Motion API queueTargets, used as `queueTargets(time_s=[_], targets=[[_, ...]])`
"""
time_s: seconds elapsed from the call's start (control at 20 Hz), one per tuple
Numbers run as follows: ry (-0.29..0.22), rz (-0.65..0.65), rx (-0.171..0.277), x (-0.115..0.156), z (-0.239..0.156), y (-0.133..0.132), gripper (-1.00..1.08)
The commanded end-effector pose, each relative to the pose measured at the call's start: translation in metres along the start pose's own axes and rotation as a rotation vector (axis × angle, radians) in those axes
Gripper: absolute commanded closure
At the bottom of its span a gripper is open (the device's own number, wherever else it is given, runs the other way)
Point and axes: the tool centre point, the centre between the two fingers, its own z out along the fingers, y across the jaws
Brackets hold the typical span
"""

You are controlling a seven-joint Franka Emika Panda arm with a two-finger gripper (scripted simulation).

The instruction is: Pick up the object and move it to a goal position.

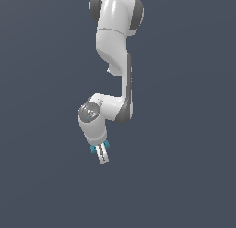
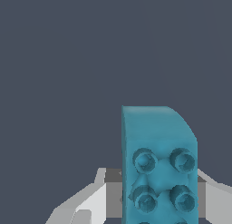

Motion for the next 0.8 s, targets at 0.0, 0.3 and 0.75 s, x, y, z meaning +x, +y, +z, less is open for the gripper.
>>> queueTargets(time_s=[0.0, 0.3, 0.75], targets=[[0.000, -0.001, 0.001, -0.003, -0.003, -0.001, 1.08], [0.000, 0.000, 0.001, -0.022, -0.021, -0.004, 1.08], [-0.001, 0.000, 0.001, -0.087, -0.084, -0.014, 1.08]])
